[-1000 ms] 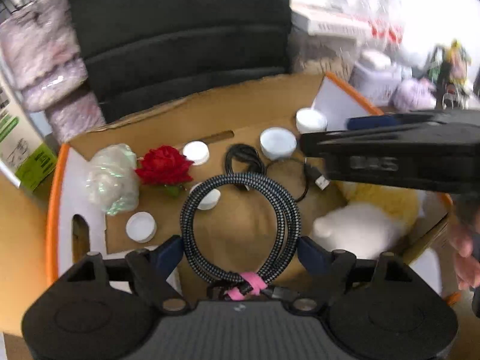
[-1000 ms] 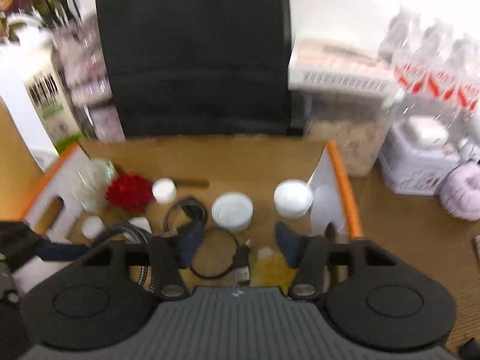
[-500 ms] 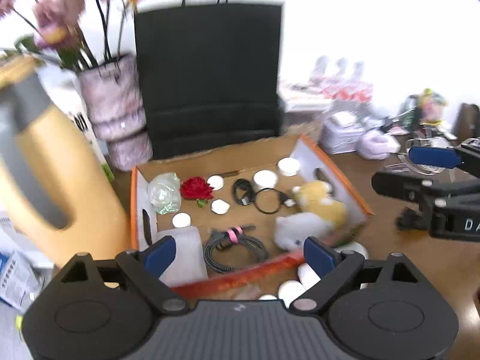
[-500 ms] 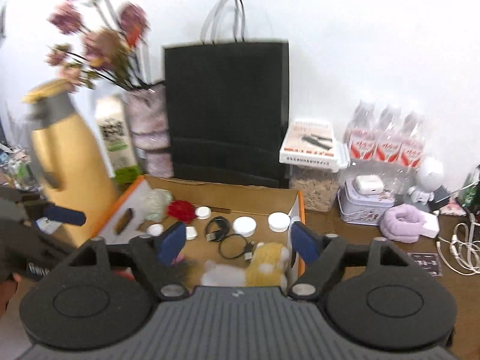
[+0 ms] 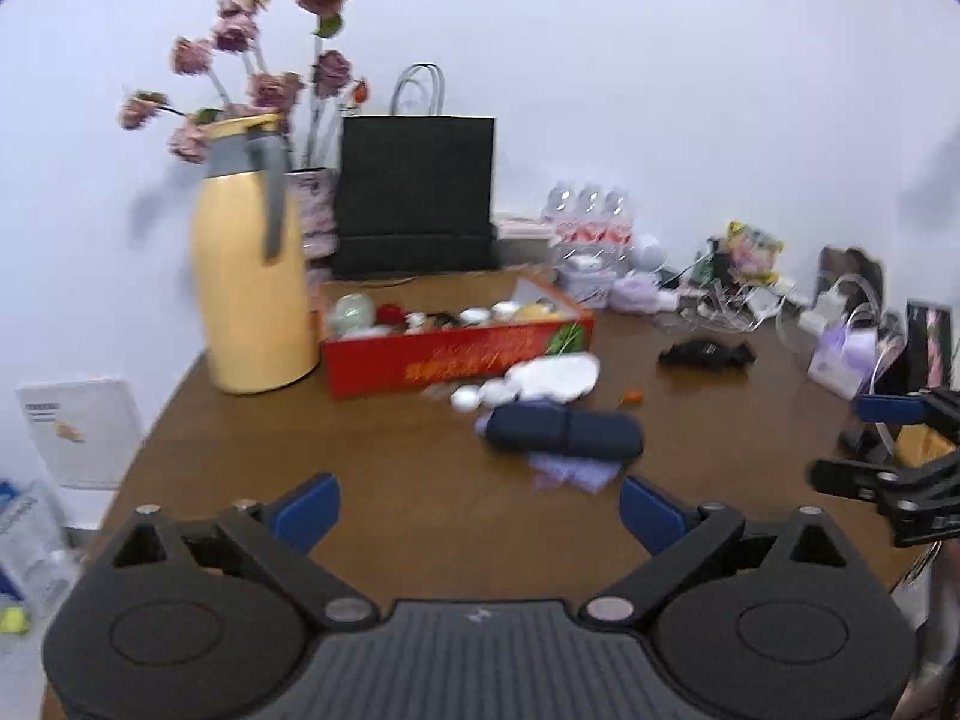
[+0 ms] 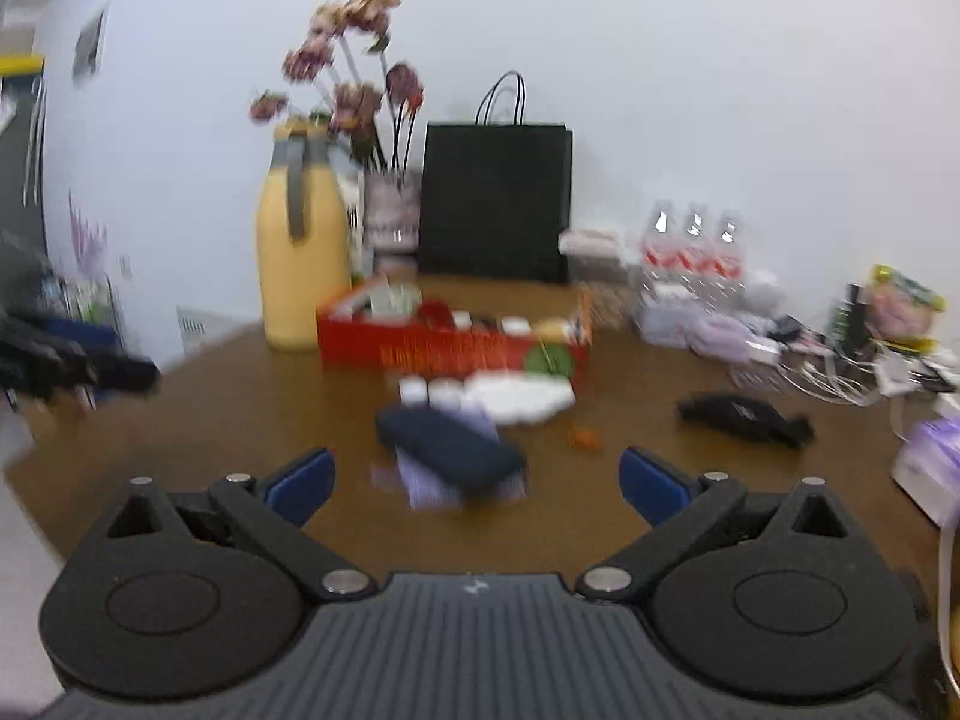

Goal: Organize objects
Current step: 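Withdraw both open tools from the box, then grasp the small orange toy with the right tool while the left tool grasps a white cap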

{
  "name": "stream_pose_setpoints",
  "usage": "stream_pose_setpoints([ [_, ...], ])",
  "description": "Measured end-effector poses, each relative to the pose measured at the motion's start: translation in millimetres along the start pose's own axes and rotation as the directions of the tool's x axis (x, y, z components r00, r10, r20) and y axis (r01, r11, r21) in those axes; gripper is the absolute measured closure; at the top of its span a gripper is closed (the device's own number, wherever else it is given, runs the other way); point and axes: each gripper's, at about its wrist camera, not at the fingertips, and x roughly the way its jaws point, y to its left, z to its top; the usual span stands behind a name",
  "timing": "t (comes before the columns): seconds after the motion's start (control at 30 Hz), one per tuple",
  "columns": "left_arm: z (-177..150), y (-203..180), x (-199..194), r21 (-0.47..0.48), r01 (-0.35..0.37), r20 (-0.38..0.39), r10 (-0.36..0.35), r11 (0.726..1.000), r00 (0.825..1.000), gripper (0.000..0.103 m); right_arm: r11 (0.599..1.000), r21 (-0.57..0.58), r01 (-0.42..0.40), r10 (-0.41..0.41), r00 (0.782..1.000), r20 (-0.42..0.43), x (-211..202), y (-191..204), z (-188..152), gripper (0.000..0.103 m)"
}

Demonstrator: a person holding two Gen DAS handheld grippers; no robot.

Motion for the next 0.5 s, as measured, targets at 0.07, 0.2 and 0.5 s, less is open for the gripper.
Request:
stream_pose_setpoints([
  [0.07,-12,0,-14,0.023,-0.015,-0.017,0.015,1.000,1.000,0.003,1.000,-0.010,0.003,-0.004,0.999,-0.043,-18,1,-17,0.000],
  [0.2,-13,9,-18,0.000,-0.022,-0.009,0.022,1.000,1.000,0.003,0.999,0.003,0.051,-0.051,0.996,-0.067,-45,-15,-14,0.000],
  [0.5,1,21,45,-0.079,0.001,-0.040,-0.004,0.997,0.999,0.021,0.994,0.018,0.103,-0.103,0.994,-0.040,7,-34,6,0.000],
])
